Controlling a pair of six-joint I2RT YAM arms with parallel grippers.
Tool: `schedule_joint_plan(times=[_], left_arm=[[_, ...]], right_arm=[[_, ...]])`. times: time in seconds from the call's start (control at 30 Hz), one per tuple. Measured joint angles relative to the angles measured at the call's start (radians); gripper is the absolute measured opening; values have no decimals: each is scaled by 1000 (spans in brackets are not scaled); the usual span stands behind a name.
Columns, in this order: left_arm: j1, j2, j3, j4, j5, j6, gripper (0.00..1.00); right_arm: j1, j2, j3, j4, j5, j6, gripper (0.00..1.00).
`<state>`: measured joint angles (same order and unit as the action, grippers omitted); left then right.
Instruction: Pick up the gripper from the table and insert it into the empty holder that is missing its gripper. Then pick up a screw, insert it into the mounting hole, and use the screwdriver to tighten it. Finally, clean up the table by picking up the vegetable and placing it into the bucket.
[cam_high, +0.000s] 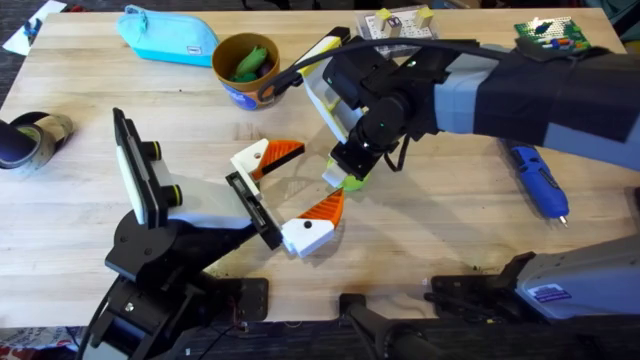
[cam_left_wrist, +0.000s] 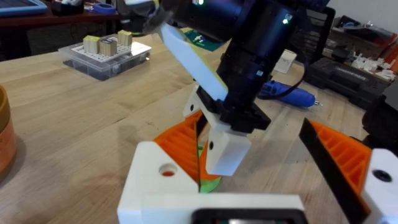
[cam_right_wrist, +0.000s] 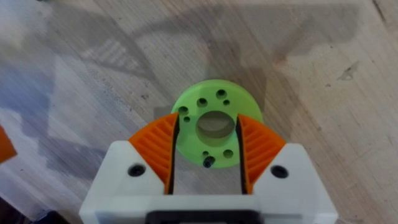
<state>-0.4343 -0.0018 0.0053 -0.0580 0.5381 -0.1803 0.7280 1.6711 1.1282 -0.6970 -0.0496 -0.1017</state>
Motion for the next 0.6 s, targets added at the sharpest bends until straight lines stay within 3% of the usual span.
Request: schedule_joint_plan(times=[0.33, 0.6], left_arm=[[0, 2, 1, 3, -3, -1, 987], [0, 2, 1, 3, -3, -2, 987]], right_arm=[[-15, -25, 4, -73, 1, 59, 523], [-79, -268, 20, -168, 3, 137, 523]])
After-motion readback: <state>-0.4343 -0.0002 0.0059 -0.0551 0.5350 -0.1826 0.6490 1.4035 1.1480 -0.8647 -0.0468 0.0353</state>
